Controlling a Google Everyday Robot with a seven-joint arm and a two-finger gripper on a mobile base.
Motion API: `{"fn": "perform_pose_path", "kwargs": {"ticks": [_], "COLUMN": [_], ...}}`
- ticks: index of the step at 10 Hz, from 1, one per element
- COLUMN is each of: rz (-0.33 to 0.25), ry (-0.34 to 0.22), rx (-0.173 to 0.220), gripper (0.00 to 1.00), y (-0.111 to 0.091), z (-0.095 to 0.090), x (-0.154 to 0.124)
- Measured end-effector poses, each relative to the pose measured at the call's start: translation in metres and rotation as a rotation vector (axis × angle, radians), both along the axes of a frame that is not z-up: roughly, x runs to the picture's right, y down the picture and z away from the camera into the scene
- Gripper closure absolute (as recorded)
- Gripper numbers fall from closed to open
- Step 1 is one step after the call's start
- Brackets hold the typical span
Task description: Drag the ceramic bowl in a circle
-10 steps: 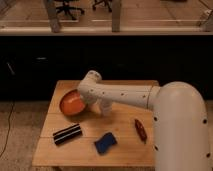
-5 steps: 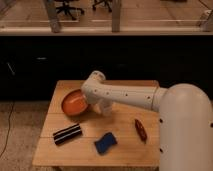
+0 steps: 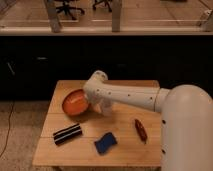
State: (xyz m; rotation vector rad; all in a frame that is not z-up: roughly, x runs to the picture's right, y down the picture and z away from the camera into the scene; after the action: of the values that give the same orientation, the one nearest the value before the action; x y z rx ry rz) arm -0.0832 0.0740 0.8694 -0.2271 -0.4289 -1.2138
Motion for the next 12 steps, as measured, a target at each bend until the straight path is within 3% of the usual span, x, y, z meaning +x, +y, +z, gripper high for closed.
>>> {"fn": "perform_pose_path", "kwargs": {"ticks": [8,12], "rz": [-0.013,-0.030], "ry": [-0.022,-0.033], "rx": [0.013,0.019], "gripper": [1.00,1.00], "y": [-0.002,-0.002], "z": [0.002,0.004], "x": [0.015,0.002]}}
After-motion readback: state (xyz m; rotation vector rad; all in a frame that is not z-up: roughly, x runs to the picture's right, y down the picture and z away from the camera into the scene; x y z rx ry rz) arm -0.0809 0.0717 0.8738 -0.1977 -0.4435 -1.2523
